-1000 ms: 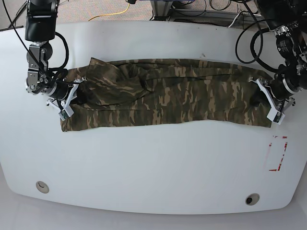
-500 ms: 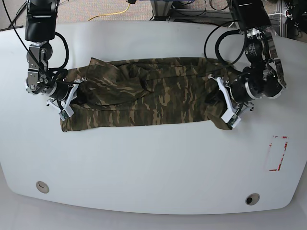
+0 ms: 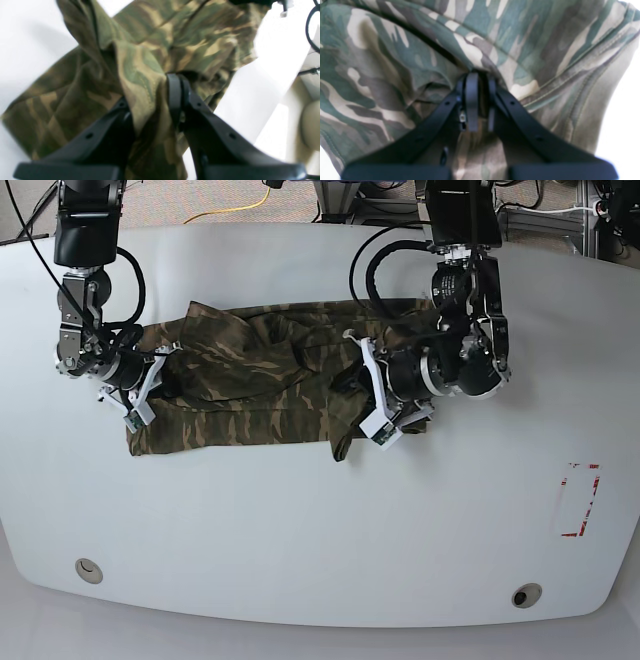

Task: Layout the t-shirt on the table in an organized manner, then fold the t-shirt properly
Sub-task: 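Fold the held shirt end with the left gripper toward the right gripper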

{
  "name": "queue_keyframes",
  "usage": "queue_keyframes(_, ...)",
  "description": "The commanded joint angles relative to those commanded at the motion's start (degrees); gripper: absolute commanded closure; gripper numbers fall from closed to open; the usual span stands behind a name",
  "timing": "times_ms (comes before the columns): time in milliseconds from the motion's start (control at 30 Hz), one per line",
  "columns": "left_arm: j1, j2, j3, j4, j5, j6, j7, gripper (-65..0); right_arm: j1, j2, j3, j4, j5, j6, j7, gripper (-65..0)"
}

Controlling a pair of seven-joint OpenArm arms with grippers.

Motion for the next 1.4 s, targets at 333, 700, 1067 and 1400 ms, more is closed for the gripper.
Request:
queue_keyframes(333, -0.88, 0.18, 0.09, -1.14, 0.09, 0.0, -0.88, -8.2, -0.09, 0.18, 0.26, 0.0, 0.0, 0.0, 0.0, -4.6)
queue_keyframes(700, -2.55, 0.69, 0.09, -2.64, 0.18, 0.0, -2.64, -8.2, -0.09, 0.18, 0.0, 0.0, 0.0, 0.0, 0.0, -4.6)
queue_keyframes(1067, -2.9, 0.69, 4.22, -2.64, -0.09, 0.0, -3.08, -24.6, 0.0, 0.26, -0.09, 0.88, 0.0, 0.0, -1.76, -4.6)
queue_keyframes(1400, -6.24, 0.69, 7.82, -1.93, -8.09, 0.0, -2.81, -33.8, -0.18, 0.26, -0.09, 4.48, 0.0, 0.0, -4.04, -4.6)
